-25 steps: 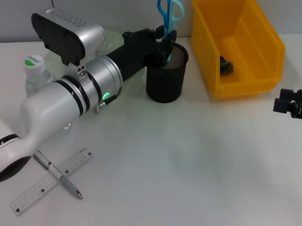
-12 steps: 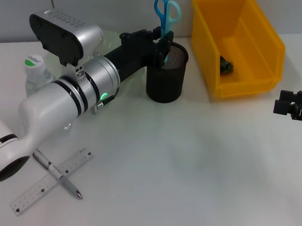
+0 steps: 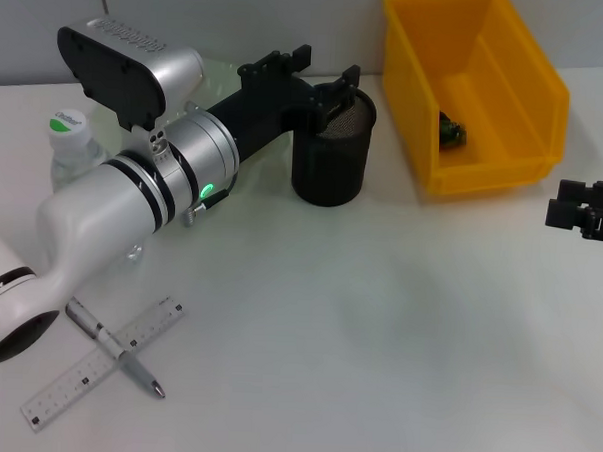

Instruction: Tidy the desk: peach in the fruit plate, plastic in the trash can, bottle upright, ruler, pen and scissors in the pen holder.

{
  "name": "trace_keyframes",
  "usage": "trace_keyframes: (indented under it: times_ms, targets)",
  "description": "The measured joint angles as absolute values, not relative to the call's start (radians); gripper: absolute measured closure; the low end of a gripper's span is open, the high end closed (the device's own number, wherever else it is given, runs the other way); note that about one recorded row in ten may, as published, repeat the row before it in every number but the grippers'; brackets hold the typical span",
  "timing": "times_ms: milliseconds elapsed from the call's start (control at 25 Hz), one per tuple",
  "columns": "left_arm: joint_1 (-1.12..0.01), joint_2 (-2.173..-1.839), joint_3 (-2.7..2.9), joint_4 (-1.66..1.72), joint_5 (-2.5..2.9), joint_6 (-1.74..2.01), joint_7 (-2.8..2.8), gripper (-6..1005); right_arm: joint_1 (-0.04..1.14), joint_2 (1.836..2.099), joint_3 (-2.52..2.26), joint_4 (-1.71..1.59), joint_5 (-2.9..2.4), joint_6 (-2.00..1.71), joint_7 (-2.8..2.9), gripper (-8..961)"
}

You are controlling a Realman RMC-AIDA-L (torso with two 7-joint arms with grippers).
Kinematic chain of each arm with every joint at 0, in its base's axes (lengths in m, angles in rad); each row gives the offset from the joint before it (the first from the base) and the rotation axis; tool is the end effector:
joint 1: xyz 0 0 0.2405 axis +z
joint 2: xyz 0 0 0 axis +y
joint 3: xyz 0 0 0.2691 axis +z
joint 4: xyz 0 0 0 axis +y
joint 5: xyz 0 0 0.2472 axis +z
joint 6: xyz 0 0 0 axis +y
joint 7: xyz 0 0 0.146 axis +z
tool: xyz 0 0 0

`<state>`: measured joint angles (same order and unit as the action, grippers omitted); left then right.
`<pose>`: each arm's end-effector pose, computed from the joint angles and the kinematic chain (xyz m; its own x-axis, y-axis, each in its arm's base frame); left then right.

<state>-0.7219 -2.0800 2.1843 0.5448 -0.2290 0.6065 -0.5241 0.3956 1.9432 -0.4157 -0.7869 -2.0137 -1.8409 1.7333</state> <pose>-0.1581 0.4365 -0.1403 0.7060 0.1372 0.6948 0.5741 -0.6854 -0.4479 0.3482 0.3174 0.1151 0.5522 -0.5455 -0.6306 -0.7269 -0.6854 -0.0436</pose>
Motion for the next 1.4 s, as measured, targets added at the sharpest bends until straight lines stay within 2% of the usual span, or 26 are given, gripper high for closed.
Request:
trace_keyframes:
  times_ms: [280,520,640,760,800,840,880,920,960,1080,1280,1320,1360,1400]
  targets:
    - [-0.722,-2.080,2.190,0.554,-0.223,0.620,-0.571,339,0.396,1.939,-0.416,-0.787,-2.015,-1.841,1.733,175]
    - [-0.682,-2.071,2.188,0.602,-0.173,0.664,-0.628,338,0.394,1.938,-0.413,-0.790,-2.014,-1.841,1.733,175]
    - [-0.631,-2.056,2.175,0.680,-0.070,0.667,-0.679,341,0.392,1.938,-0.409,-0.792,-2.014,-1.842,1.733,175]
    - [-0.552,-2.029,2.131,0.808,0.114,0.644,-0.798,344,0.392,1.937,-0.408,-0.793,-2.013,-1.842,1.733,176]
    - [-0.506,-2.009,2.099,0.890,0.240,0.616,-0.902,345,0.392,1.937,-0.408,-0.793,-2.013,-1.842,1.733,176]
    - [-0.506,-2.009,2.099,0.890,0.240,0.616,-0.902,346,0.392,1.937,-0.408,-0.793,-2.013,-1.842,1.733,176]
    - [-0.452,-1.981,2.063,1.000,0.402,0.584,-1.061,347,0.394,1.937,-0.408,-0.793,-2.013,-1.842,1.733,176]
    - [-0.430,-1.969,2.048,1.046,0.482,0.572,-1.134,348,0.394,1.937,-0.408,-0.793,-2.013,-1.842,1.733,176]
    - [-0.430,-1.969,2.048,1.046,0.482,0.572,-1.134,348,0.395,1.936,-0.407,-0.793,-2.013,-1.842,1.733,176]
    - [-0.327,-1.935,1.961,1.221,0.849,0.573,-1.509,348,0.403,1.936,-0.406,-0.793,-2.012,-1.835,1.734,176]
    - [-0.234,-1.935,1.846,1.370,1.181,0.674,-1.830,349,0.410,1.936,-0.406,-0.793,-2.012,-1.834,1.739,174]
    - [-0.219,-1.945,1.797,1.404,1.271,0.734,-1.909,349,0.411,1.936,-0.407,-0.793,-2.012,-1.834,1.740,174]
    - [-0.202,-1.971,1.710,1.452,1.408,0.857,-2.017,349,0.412,1.936,-0.406,-0.793,-2.012,-1.834,1.741,174]
    - [-0.202,-1.971,1.710,1.452,1.408,0.857,-2.017,349,0.414,1.936,-0.406,-0.793,-2.012,-1.835,1.741,174]
